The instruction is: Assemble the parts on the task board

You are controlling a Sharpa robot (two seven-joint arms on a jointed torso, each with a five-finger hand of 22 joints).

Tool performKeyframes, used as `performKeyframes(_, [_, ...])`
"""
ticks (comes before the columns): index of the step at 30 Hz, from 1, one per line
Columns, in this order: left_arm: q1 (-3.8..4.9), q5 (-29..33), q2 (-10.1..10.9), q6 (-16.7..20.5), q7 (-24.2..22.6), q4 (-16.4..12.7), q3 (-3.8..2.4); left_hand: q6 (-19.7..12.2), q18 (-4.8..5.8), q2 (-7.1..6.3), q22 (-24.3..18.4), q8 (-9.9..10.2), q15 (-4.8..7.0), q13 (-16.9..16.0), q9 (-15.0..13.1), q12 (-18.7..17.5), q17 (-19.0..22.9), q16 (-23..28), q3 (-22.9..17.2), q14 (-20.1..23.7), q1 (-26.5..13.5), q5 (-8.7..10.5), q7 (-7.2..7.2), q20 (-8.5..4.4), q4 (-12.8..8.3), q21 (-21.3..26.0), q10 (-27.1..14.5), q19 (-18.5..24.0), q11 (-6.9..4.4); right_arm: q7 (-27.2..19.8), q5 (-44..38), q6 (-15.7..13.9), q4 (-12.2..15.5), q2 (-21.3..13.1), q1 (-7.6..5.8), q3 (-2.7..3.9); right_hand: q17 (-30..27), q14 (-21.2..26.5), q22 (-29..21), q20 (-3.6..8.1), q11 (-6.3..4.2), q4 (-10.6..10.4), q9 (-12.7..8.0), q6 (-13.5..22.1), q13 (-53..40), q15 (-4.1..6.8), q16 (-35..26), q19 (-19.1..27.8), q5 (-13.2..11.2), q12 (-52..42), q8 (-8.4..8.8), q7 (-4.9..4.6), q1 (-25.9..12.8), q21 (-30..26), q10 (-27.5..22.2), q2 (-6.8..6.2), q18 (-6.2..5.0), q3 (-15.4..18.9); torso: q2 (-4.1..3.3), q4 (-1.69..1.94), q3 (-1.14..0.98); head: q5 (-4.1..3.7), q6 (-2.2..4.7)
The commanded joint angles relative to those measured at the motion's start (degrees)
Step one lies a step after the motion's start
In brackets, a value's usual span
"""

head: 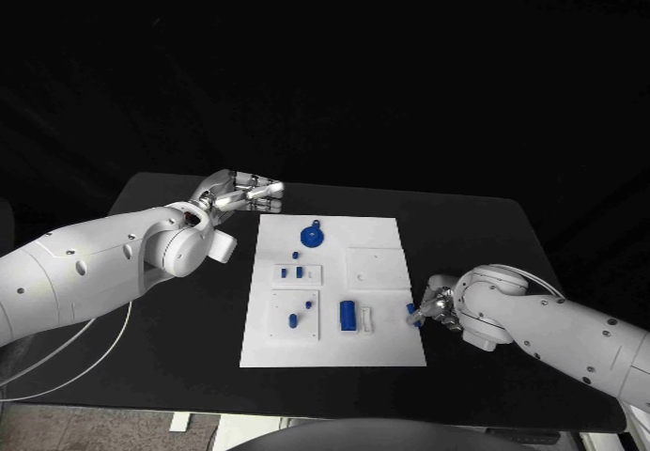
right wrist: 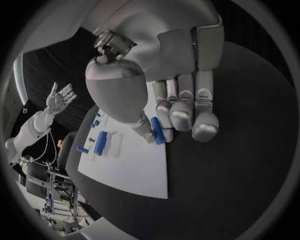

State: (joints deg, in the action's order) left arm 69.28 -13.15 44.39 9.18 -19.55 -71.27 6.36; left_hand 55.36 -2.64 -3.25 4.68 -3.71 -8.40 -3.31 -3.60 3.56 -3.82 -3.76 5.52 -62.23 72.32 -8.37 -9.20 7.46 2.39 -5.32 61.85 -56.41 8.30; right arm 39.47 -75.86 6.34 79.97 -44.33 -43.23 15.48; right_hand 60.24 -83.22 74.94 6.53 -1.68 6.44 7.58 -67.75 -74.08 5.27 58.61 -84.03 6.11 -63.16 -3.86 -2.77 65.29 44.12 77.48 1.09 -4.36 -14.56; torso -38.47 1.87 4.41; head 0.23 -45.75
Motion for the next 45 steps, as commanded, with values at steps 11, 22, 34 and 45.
performKeyframes(11, [0.03,0.38,0.24,-0.86,-0.18,-0.08,-0.03,-0.13,-0.62,0.47,-0.09,-0.03,0.0,-0.07,-0.08,0.08,0.05,0.25,0.1,0.07,-0.11,-0.02,-0.17,0.12,-0.28,-0.1,-0.16,-0.18,0.26,-2.01,1.81,-4.4,-0.45,0.05,0.68,-0.44,-0.44,0.01,2.09,0.08,-0.55,5.19,0.57,-2.01,0.0,0.13,-0.44,-3.17,4.39,-0.25,0.18,0.35,-1.69,-0.17,0.3,1.76,0.28,-6.43,0.03,-0.04,0.0,0.28,0.0])
performKeyframes(22, [0.03,0.38,0.2,-1.15,0.01,0.09,-0.02,-0.17,-0.62,0.65,-0.09,-0.03,0.01,-0.07,-0.08,0.08,0.04,0.25,0.18,0.04,-0.17,-0.06,-0.18,0.12,-0.27,-0.1,-0.19,-0.18,0.27,-4.99,3.56,-6.91,2.38,-2.11,0.67,0.08,-0.72,0.03,2.12,0.03,-0.54,6.96,1.04,-2.71,0.07,0.08,-0.44,-3.18,5.22,-0.17,0.17,0.24,-1.83,-0.14,0.65,1.8,0.23,-9.86,0.03,-0.11,0.01,0.4,0.17])
performKeyframes(34, [0.02,0.38,0.09,-1.19,0.06,0.27,0.0,-0.27,-0.62,0.76,-0.09,-0.03,-0.01,-0.07,-0.08,0.08,0.05,0.25,0.25,0.04,-0.21,-0.03,-0.22,0.12,-0.32,-0.1,-0.29,-0.17,0.31,-5.29,3.21,-8.67,6.38,-3.74,0.66,2.12,-0.8,0.01,2.21,0.05,-0.62,7.08,1.02,-3.08,0.07,0.12,-0.39,-3.21,5.46,-0.24,0.18,0.31,-1.73,0.13,0.85,1.64,0.23,-10.12,0.02,0.02,0.03,0.46,0.24])
performKeyframes(45, [0.02,0.35,0.02,-1.17,0.23,0.26,0.01,-0.27,-0.62,0.76,-0.09,-0.03,-0.01,-0.07,-0.08,0.08,0.05,0.25,0.25,0.04,-0.21,-0.03,-0.22,0.12,-0.32,-0.1,-0.29,-0.17,0.31,-4.8,6.47,-6.88,7.65,-1.89,0.66,2.27,-1.04,0.07,2.08,0.06,-0.63,6.92,0.89,-3.09,0.18,0.12,-0.57,-3.14,6.16,-0.01,0.19,0.29,-1.78,-0.2,0.75,1.62,0.25,-10.03,0.03,0.01,0.08,0.54,0.25])
